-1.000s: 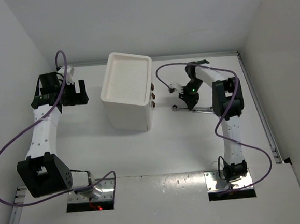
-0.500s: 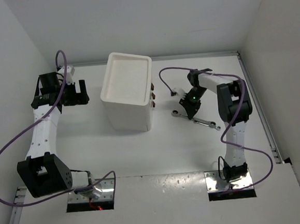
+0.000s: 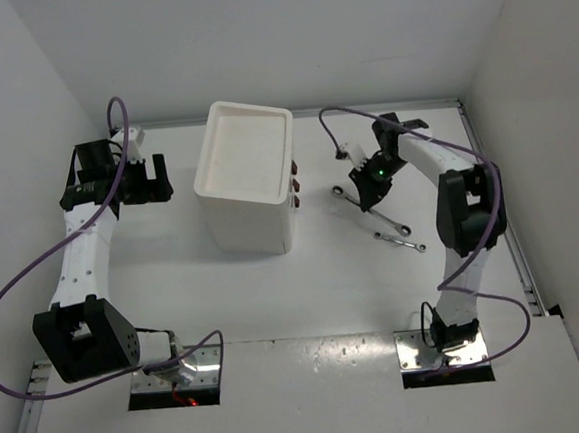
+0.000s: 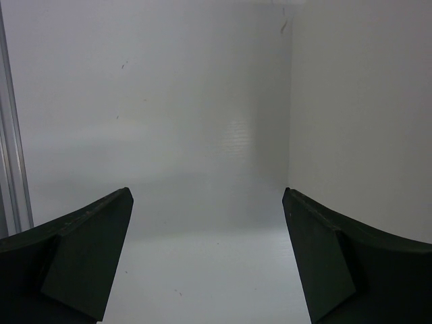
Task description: Sort the tools into containers
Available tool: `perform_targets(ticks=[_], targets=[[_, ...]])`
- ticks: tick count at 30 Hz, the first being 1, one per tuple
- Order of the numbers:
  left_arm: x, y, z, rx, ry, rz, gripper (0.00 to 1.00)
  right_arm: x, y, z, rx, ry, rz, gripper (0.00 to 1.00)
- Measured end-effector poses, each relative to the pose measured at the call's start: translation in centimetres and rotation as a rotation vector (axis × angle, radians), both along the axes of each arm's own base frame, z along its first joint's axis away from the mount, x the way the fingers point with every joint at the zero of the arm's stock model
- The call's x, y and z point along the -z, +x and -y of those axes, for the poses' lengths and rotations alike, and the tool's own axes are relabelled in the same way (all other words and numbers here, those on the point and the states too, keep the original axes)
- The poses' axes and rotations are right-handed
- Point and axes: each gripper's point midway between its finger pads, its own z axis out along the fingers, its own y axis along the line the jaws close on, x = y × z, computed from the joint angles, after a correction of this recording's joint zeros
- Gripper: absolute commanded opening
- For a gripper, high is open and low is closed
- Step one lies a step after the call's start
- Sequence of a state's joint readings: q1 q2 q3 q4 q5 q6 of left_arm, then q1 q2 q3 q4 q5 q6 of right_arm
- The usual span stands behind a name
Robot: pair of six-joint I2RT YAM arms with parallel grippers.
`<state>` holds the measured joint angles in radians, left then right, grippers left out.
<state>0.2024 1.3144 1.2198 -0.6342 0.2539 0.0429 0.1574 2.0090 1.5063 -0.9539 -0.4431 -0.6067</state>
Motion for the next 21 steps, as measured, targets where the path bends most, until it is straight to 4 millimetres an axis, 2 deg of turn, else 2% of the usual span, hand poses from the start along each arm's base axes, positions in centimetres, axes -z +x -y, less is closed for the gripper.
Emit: perform_targets(ticks=[3,8,13,21], targets=[[0.0,0.0,0.1,0.003,-0.007,0.000,1.00,-3.7,0.6,-0.9,0.028,0.059,0.046,0.00],[0.0,0.0,0.2,0.007,-0.011,0.002,1.00,-11.0,1.7,-2.8,0.085,0.202,0.125,0.00],[-0.1,0.0,0.4,0.008,-0.021,0.002,1.00,-19.7,3.0,-5.1,0.126,0.383,0.236,0.00],[-0.1,0.0,0.7,0.006,-0.042,0.001,1.00,-33.2,2.1,-9.5,0.192,0.778,0.330,0.00]])
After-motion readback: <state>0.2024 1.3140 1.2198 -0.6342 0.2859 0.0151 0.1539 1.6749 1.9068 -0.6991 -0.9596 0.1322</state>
